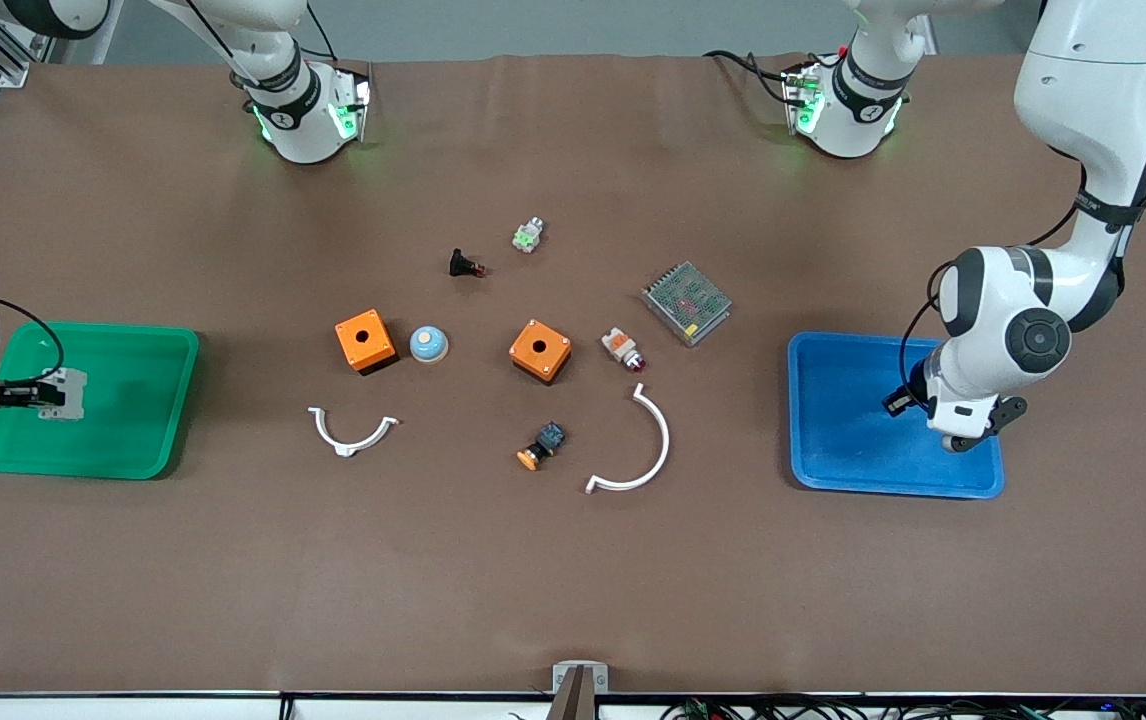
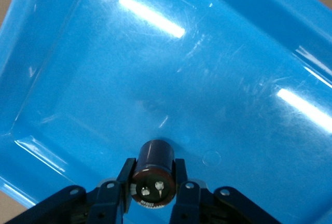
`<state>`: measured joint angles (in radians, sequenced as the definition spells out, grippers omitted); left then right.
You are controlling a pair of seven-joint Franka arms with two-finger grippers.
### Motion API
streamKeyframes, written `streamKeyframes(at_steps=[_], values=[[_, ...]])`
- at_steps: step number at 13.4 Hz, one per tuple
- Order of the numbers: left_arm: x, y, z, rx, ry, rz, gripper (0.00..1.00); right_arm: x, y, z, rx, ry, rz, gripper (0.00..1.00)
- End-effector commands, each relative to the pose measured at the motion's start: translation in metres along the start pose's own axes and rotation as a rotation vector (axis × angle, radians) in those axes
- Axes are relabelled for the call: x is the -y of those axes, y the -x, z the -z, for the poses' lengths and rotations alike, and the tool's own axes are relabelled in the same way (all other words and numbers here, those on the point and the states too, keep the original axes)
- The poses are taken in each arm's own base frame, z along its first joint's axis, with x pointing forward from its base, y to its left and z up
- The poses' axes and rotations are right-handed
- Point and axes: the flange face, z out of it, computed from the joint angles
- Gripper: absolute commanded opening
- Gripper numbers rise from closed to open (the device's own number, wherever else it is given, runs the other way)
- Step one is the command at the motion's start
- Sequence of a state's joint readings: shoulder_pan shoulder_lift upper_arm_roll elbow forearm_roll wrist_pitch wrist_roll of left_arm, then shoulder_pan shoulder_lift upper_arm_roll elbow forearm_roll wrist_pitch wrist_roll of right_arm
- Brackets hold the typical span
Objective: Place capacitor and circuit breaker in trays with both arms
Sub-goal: 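Open the left gripper over the blue tray while the right gripper releases the breaker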
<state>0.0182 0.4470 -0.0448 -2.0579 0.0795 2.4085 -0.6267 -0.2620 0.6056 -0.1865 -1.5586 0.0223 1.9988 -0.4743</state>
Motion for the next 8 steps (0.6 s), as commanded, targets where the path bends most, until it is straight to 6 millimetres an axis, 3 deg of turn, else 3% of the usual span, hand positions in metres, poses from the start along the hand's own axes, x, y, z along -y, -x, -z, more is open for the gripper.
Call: streamKeyframes(at_steps=[1, 4, 6, 8], values=[[0.001, -0.001, 0.012, -0.030, 0.010, -0.030, 0.99, -0.009, -0.008, -0.022, -0.010, 0.018, 0.018, 0.30], [-0.004, -0.011, 0.048, -0.077, 0.036, -0.027, 1.00, -0.019, -0.008, -0.034, -0.029, 0.024, 0.002, 0.31], [-0.008, -0.016, 0.095, -0.106, 0.042, -0.058, 1.00, -0.018, -0.009, -0.037, -0.034, 0.024, 0.002, 0.38], [-0.010, -0.027, 0.158, -0.115, 0.030, -0.122, 1.00, -0.021, -0.007, -0.030, -0.038, 0.022, -0.004, 1.00]])
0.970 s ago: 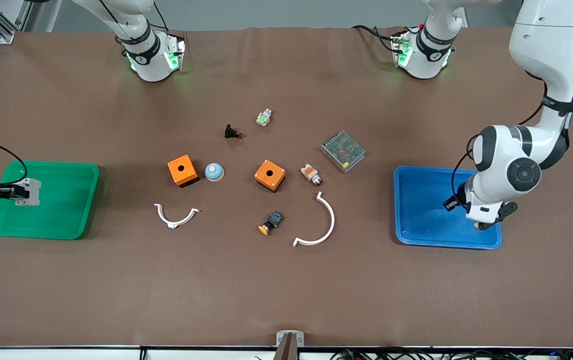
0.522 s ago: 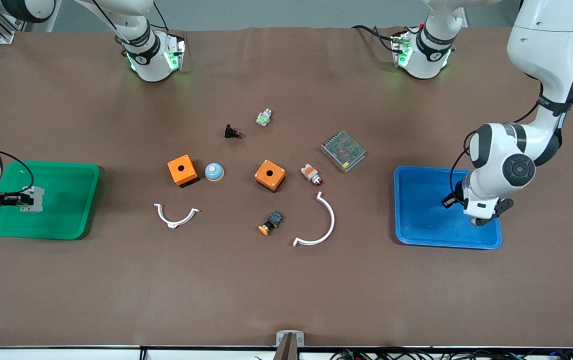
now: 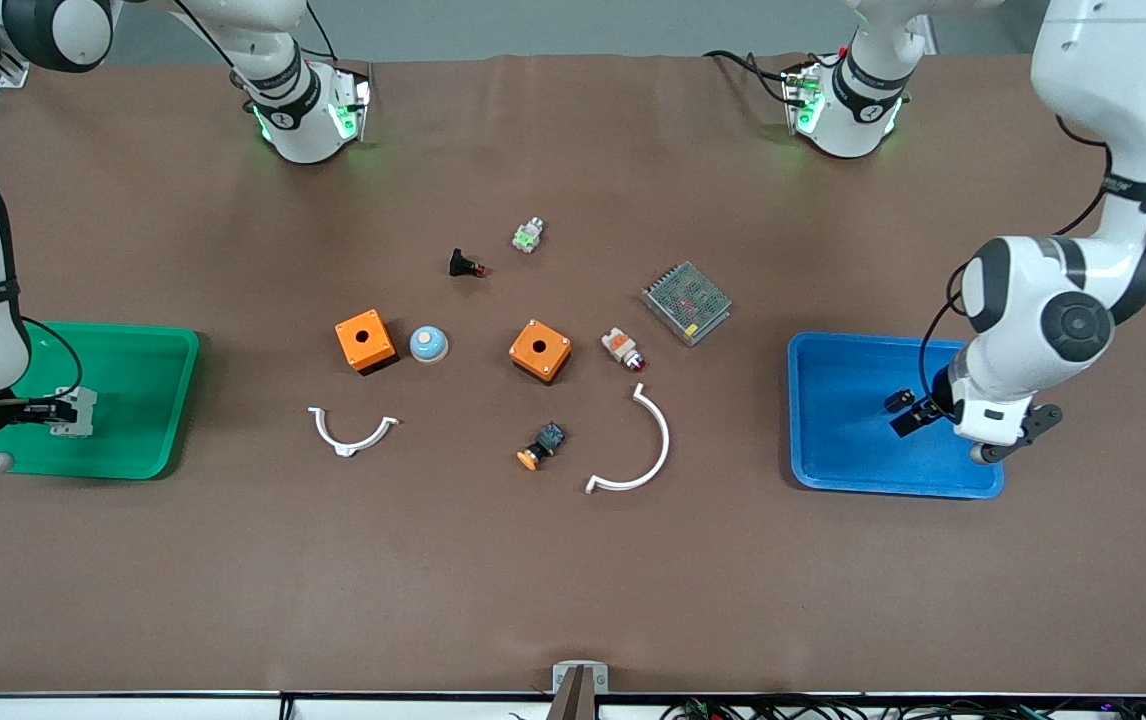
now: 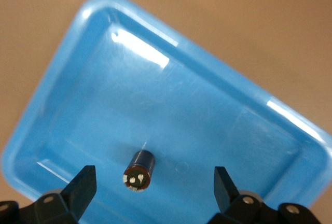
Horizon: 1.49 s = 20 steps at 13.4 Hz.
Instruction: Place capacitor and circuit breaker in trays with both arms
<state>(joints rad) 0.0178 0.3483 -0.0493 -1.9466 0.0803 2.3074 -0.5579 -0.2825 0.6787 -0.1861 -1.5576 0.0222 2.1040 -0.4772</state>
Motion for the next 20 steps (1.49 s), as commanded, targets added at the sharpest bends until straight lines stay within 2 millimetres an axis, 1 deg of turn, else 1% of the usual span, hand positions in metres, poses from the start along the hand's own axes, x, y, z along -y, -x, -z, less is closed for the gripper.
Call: streamKeyframes(at_steps=[1, 2, 3, 4, 5, 6, 7, 8, 9, 10, 11, 12, 13, 14, 15, 16, 17, 18, 20], values=[[-0.002, -0.017, 0.093, -0.008, -0.026, -0.092, 1.00, -0.007, 0.003, 0.019, -0.018, -0.005, 0.001, 1.00], [-0.001, -0.023, 0.123, -0.004, -0.032, -0.118, 1.00, -0.002, 0.004, 0.035, -0.015, -0.011, 0.005, 1.00], [0.001, -0.028, 0.150, -0.008, -0.033, -0.140, 1.00, 0.001, 0.012, 0.062, -0.006, -0.024, 0.004, 1.00], [0.000, -0.035, 0.178, -0.036, -0.022, -0.168, 1.00, 0.011, 0.020, 0.089, 0.010, -0.044, 0.007, 1.00], [0.001, -0.037, 0.200, -0.037, -0.023, -0.200, 1.00, 0.028, 0.027, 0.122, 0.019, -0.056, 0.023, 0.99], [0.002, -0.037, 0.216, -0.032, -0.027, -0.213, 1.00, 0.046, 0.034, 0.150, 0.033, -0.065, 0.009, 0.99], [0.004, -0.036, 0.230, -0.033, -0.028, -0.213, 1.00, 0.060, 0.046, 0.174, 0.057, -0.078, -0.040, 0.99], [0.006, -0.032, 0.247, -0.047, -0.023, -0.214, 1.00, 0.078, 0.058, 0.202, 0.066, -0.085, -0.070, 0.99], [0.007, -0.027, 0.258, -0.057, -0.020, -0.217, 1.00, 0.095, 0.070, 0.228, 0.064, -0.088, -0.066, 0.99], [0.008, -0.022, 0.266, -0.056, -0.021, -0.222, 1.00, 0.116, 0.082, 0.254, 0.046, -0.085, -0.064, 0.99], [0.006, -0.013, 0.275, -0.050, -0.022, -0.250, 1.00, 0.145, 0.095, 0.280, 0.027, -0.080, -0.077, 0.99], [0.010, -0.009, 0.280, -0.041, -0.026, -0.266, 1.00, 0.168, 0.106, 0.298, 0.017, -0.078, -0.090, 0.99], [0.013, -0.004, 0.288, -0.036, -0.026, -0.280, 1.00, 0.192, 0.114, 0.310, 0.022, -0.076, -0.104, 0.99], [0.015, 0.000, 0.296, -0.039, -0.023, -0.294, 1.00, 0.221, 0.120, 0.322, 0.020, -0.071, -0.124, 0.99], [0.017, 0.004, 0.303, -0.041, -0.020, -0.304, 1.00, 0.243, 0.123, 0.329, 0.018, -0.066, -0.127, 0.99], [0.020, 0.010, 0.311, -0.041, -0.020, -0.307, 1.00, 0.258, 0.125, 0.335, 0.007, -0.062, -0.118, 0.99], [0.022, 0.015, 0.318, -0.043, -0.017, -0.309, 1.00, 0.269, 0.124, 0.340, -0.006, -0.059, -0.105, 1.00], [0.024, 0.020, 0.323, -0.042, -0.017, -0.310, 1.00, 0.274, 0.123, 0.348, -0.029, -0.059, -0.097, 1.00], [0.027, 0.037, 0.326, -0.031, -0.006, -0.317, 1.00, 0.274, 0.120, 0.366, -0.075, -0.071, -0.098, 1.00]])
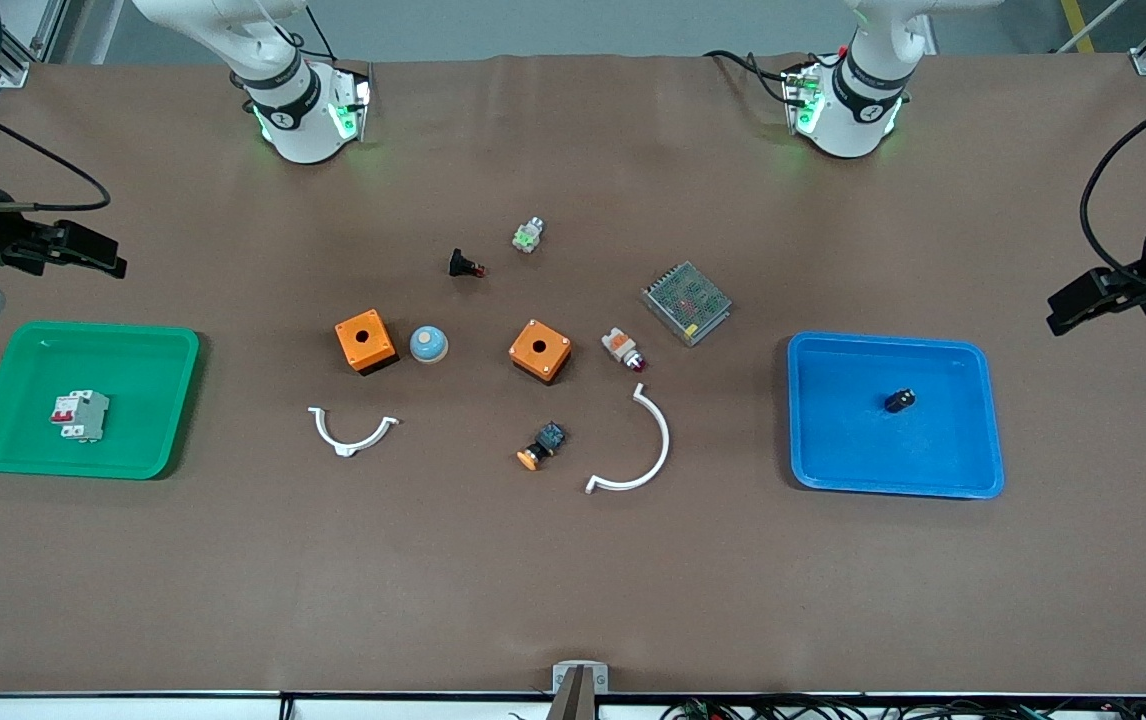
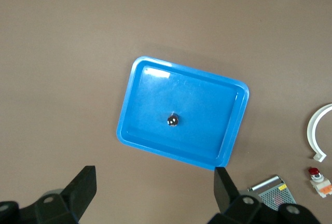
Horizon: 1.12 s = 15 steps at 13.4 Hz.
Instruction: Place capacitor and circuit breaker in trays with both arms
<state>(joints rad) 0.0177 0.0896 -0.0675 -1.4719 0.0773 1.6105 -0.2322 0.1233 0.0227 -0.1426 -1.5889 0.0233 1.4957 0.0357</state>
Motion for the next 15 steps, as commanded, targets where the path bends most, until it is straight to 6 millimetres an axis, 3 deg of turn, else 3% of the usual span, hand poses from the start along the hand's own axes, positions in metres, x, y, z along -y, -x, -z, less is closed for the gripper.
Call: streamKeyframes(at_steps=[1, 5, 15], values=[[-0.004, 0.031, 0.011, 0.008, 0.010, -0.035, 1.00, -0.003, 0.001, 0.025, -0.055, -0.024, -0.015, 1.00], [-0.001, 0.051, 0.011, 0.019, 0.006, -0.056, 1.00, -0.006, -0.010, 0.052, -0.130, -0.017, -0.020, 1.00], [-0.005, 0.046, 0.005, 0.025, 0.059, -0.103, 1.00, -0.010, -0.006, 0.063, -0.147, -0.005, -0.019, 1.00]])
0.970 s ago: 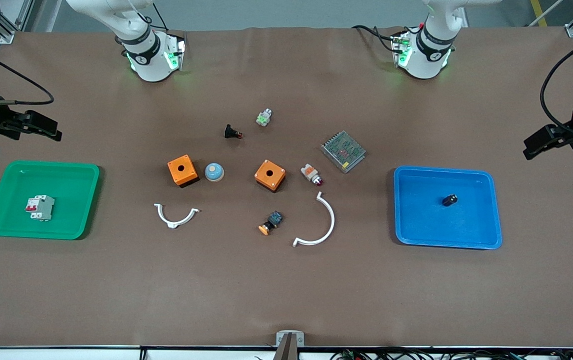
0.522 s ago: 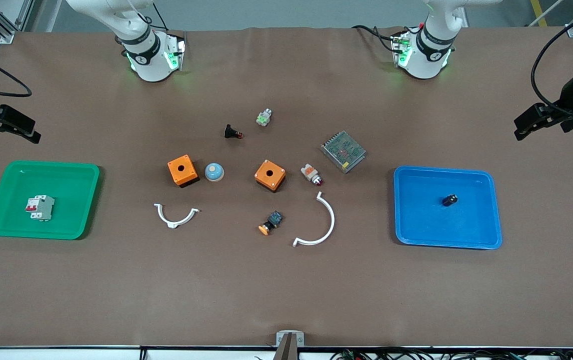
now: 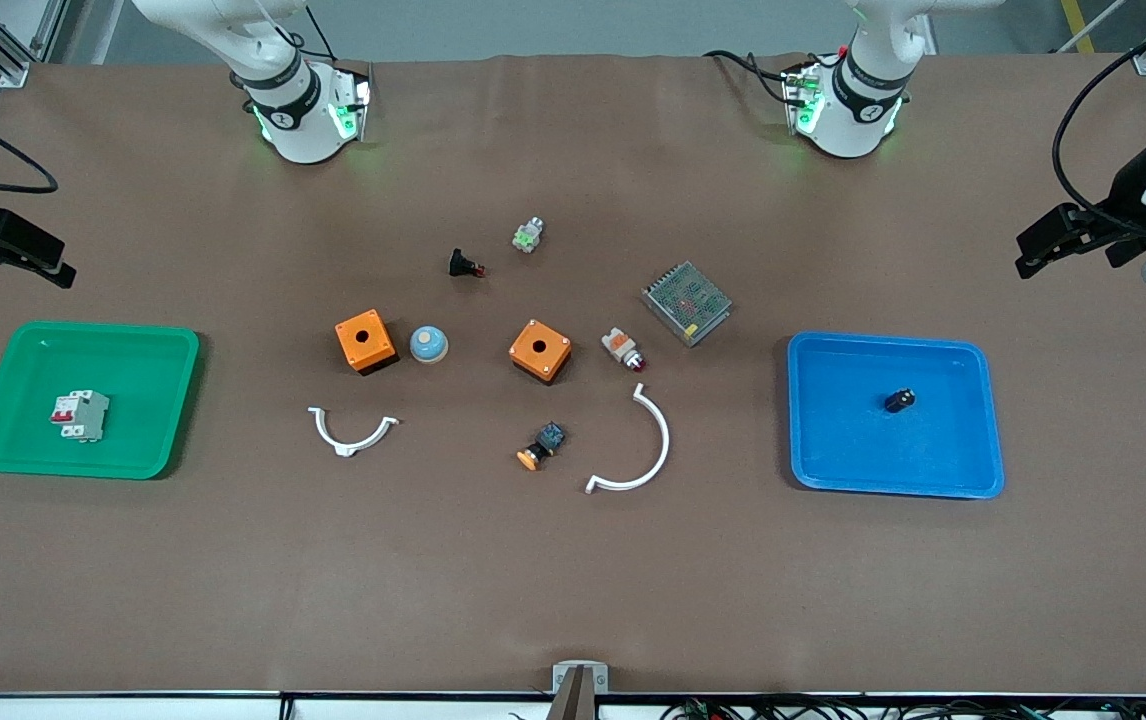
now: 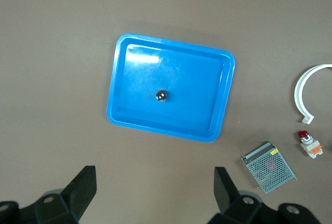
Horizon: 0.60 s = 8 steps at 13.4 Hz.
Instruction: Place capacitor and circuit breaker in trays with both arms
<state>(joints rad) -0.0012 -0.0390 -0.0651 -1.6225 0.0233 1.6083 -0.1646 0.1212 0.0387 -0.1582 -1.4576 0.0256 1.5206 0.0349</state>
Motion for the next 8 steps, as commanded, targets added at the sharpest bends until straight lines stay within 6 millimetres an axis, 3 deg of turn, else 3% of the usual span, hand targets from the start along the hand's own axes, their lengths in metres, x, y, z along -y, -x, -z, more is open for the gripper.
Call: streamKeyframes(at_steps=[1, 8], values=[[0.0005, 0.0025, -0.0007, -0.005, 0.016, -0.022, 1.00, -0.0028, -0.0027, 0.0079, -0.008, -0.001, -0.004, 1.00], [-0.0075, 0.0021, -0.0050, 0.011, 0.017, -0.024, 1.00, -0.0033, -0.0031, 0.0081, -0.011, 0.003, -0.004, 1.00]])
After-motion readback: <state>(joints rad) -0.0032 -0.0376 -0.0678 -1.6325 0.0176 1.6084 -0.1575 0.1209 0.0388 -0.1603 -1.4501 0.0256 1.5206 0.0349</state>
